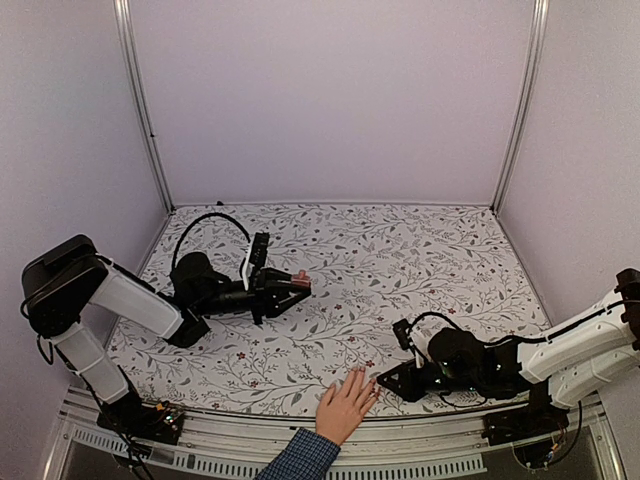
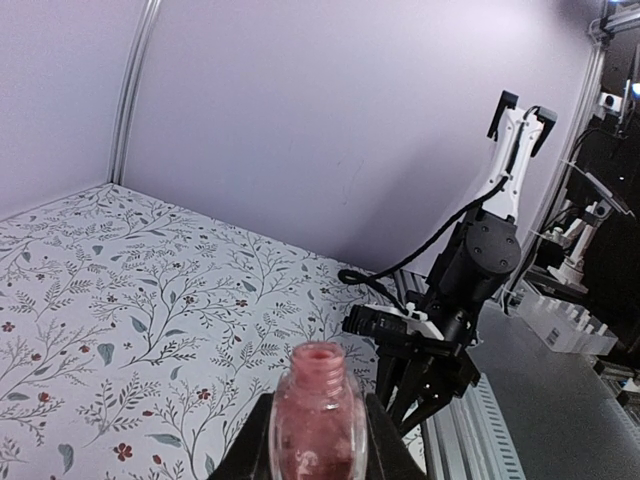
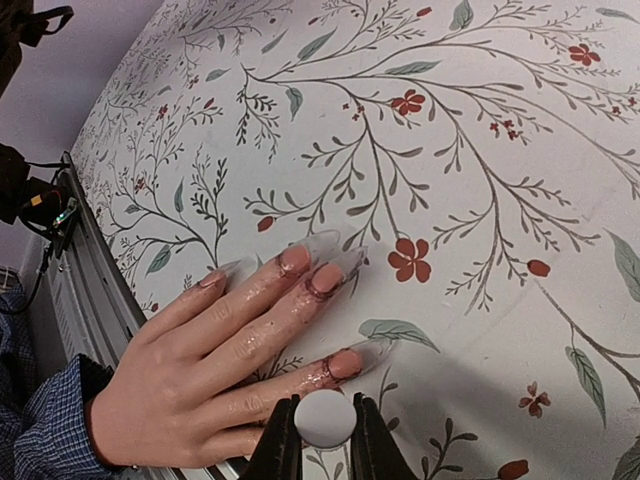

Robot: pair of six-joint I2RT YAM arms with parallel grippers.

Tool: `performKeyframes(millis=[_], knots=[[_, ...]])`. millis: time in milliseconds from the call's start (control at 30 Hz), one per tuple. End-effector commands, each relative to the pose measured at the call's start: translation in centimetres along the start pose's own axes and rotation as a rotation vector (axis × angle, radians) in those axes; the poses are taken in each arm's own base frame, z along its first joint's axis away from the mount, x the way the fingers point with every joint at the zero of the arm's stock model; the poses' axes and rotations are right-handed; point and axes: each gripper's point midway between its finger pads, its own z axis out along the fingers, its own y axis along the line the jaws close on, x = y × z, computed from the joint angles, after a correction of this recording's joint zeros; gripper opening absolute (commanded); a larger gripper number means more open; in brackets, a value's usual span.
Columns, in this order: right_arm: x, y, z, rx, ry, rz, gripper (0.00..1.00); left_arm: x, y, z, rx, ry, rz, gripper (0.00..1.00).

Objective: Paint the nails
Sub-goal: Paint the nail polish on the nail.

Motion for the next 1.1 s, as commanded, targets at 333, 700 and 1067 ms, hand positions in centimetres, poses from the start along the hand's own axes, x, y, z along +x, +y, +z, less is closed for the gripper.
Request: performKeyframes(millis=[333, 700, 1067], knots=[[-0.7, -0.6, -0.1, 0.054, -0.031, 0.031, 0.00, 0.0, 0.4, -0.4, -0.001, -0.010, 0.004, 0.00], [-1.6, 0.3, -1.6, -0.021, -0.097, 0.012, 0.00, 0.0, 0.4, -0.5, -0.002, -0.010, 0.003, 0.00], [-1.1, 1.6, -0.6, -0.059, -0.048, -0.033, 0.00, -0.1, 0.4, -0.3, 0.002, -0.011, 0.005, 0.00]])
